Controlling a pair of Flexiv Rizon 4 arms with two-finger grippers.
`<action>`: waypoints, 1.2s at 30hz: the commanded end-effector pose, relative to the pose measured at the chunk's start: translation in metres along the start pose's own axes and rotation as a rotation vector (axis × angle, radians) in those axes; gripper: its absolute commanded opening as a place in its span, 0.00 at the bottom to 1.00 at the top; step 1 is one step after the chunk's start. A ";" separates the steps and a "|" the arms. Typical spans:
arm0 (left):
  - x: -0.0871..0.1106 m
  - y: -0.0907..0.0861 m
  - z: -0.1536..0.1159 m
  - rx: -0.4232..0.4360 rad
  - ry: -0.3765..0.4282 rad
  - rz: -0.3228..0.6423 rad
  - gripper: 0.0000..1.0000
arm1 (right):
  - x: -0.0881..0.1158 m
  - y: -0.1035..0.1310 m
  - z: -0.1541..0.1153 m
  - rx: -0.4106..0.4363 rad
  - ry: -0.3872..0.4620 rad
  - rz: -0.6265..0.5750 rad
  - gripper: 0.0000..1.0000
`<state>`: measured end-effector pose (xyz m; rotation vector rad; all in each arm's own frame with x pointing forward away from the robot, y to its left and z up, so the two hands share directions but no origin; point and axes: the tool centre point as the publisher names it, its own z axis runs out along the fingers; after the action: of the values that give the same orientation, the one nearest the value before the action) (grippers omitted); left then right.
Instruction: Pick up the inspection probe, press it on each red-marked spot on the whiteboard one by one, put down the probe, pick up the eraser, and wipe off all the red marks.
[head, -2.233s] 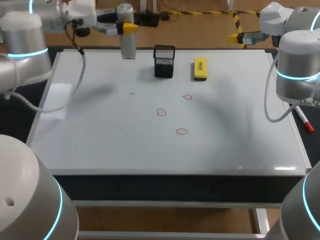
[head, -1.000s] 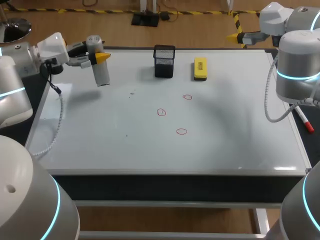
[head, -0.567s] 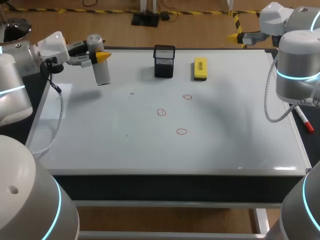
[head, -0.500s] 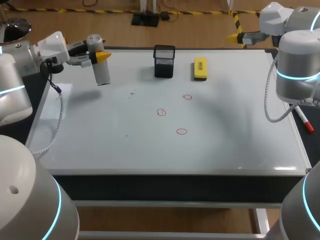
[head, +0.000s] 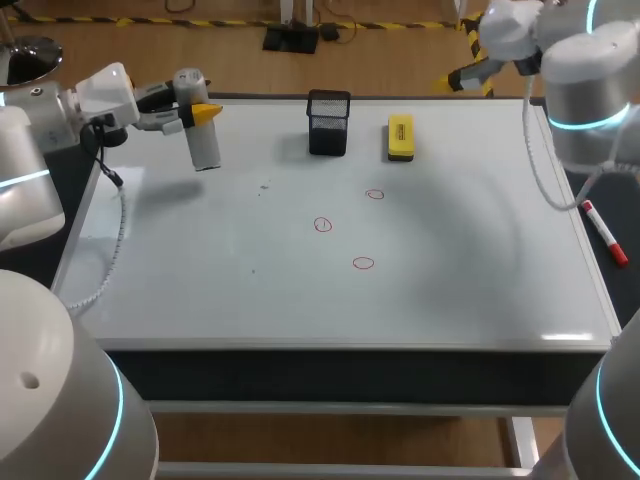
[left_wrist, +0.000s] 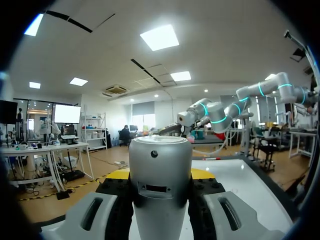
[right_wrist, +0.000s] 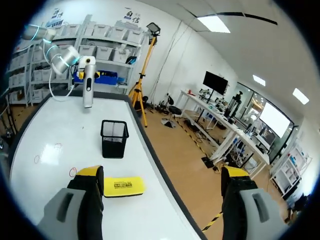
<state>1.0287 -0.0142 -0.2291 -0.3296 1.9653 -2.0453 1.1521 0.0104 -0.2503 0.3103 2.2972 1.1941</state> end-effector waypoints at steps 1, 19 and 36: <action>-0.001 0.000 0.000 0.003 0.000 0.001 0.00 | -0.008 0.001 0.027 0.231 0.491 -0.452 1.00; -0.001 0.000 0.000 0.003 0.000 0.001 0.00 | 0.022 -0.012 0.060 0.419 0.666 -1.122 1.00; -0.001 0.000 0.000 0.003 0.000 0.001 0.00 | 0.023 -0.014 0.067 0.374 0.759 -1.189 1.00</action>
<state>1.0292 -0.0142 -0.2291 -0.3299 1.9654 -2.0462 1.1661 0.0542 -0.3017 -1.1075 2.4331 0.3674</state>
